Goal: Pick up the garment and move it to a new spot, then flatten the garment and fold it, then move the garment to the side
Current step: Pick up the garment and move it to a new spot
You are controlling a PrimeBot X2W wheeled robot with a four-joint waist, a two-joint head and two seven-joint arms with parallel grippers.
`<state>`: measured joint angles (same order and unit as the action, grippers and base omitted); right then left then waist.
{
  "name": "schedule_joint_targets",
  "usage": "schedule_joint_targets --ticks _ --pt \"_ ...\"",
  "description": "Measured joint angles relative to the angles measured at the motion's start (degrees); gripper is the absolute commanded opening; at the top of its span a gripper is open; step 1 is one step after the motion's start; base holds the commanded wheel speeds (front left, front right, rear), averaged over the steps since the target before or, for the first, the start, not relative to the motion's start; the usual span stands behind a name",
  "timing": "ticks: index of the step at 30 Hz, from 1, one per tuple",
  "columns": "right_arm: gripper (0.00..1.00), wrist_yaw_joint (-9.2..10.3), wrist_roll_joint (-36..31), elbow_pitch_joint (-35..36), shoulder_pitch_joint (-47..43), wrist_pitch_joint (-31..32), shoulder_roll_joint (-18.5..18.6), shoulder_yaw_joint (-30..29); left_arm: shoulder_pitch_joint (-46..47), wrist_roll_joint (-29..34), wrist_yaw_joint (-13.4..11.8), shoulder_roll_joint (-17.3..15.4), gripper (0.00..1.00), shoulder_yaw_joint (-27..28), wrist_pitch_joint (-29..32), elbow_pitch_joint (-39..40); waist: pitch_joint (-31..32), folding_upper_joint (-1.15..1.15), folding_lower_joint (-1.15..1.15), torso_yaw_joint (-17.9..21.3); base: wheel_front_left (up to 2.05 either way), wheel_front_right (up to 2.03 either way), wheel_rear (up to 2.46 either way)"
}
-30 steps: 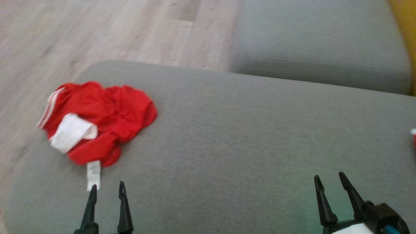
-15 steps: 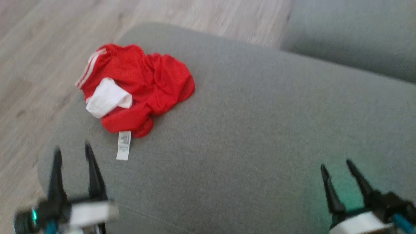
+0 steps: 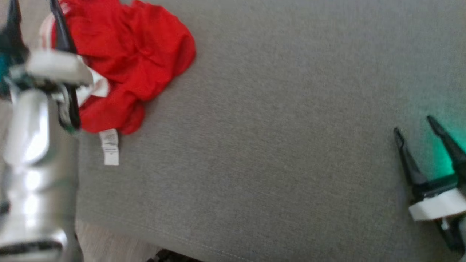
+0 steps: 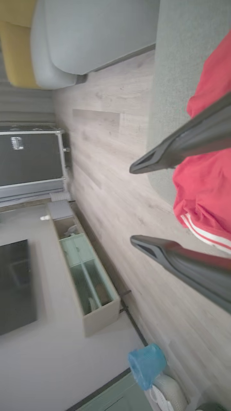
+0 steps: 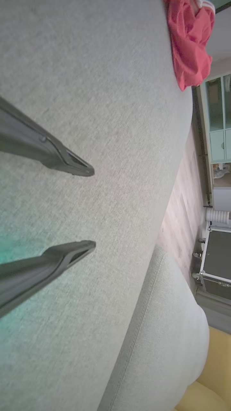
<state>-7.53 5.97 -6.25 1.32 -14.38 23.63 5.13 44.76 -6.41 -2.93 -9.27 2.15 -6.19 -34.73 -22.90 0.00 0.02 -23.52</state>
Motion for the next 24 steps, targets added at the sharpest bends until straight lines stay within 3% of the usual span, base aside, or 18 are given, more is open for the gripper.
schedule_joint_targets --ticks 1,2,7,14,15,16,20,24 --pt "1.0 0.0 0.0 1.1 1.2 0.0 1.2 0.0 5.3 -0.2 0.0 -0.7 1.0 0.3 3.3 -5.6 -2.2 0.0 0.0 0.9 0.0 0.0 0.0" --pt "1.0 0.0 0.0 1.1 1.2 0.0 1.2 0.0 5.3 -0.2 0.0 -0.7 1.0 0.3 3.3 -5.6 -2.2 0.0 0.0 0.9 0.0 0.0 0.0" --pt "1.0 0.0 0.0 3.4 3.9 -0.5 2.7 0.7 11.5 -2.5 -0.1 -2.7 1.0 2.5 10.8 -20.1 -6.0 0.0 -0.02 3.8 0.0 0.0 0.0" --pt "1.0 0.0 0.0 5.8 6.8 -0.9 3.3 1.2 13.1 -5.4 -0.5 -4.7 1.0 5.4 12.8 -30.7 -10.3 0.0 -0.03 7.6 0.0 0.0 0.0" --pt "1.0 0.0 0.0 6.1 7.0 -1.1 3.4 0.9 13.8 -5.7 0.0 -4.8 0.83 5.4 12.3 -31.4 -10.8 0.0 -0.02 7.9 0.0 0.0 0.0" --pt "1.0 0.0 0.0 6.4 7.3 -1.2 3.4 0.7 14.4 -5.7 0.0 -5.0 0.0 5.4 11.3 -31.7 -11.2 0.0 -0.02 8.2 0.0 0.0 0.0" --pt "1.0 0.0 0.0 5.9 7.9 -1.2 2.9 0.3 14.9 -4.8 2.6 -5.7 0.0 3.9 4.1 -31.8 -11.0 0.0 -0.01 9.0 0.0 0.0 0.0" --pt "1.0 0.0 0.0 3.0 8.9 -1.1 0.9 0.8 15.8 -1.7 3.5 -7.2 0.0 0.7 -3.8 -30.6 -8.4 0.0 -0.01 9.5 0.0 0.0 0.0"
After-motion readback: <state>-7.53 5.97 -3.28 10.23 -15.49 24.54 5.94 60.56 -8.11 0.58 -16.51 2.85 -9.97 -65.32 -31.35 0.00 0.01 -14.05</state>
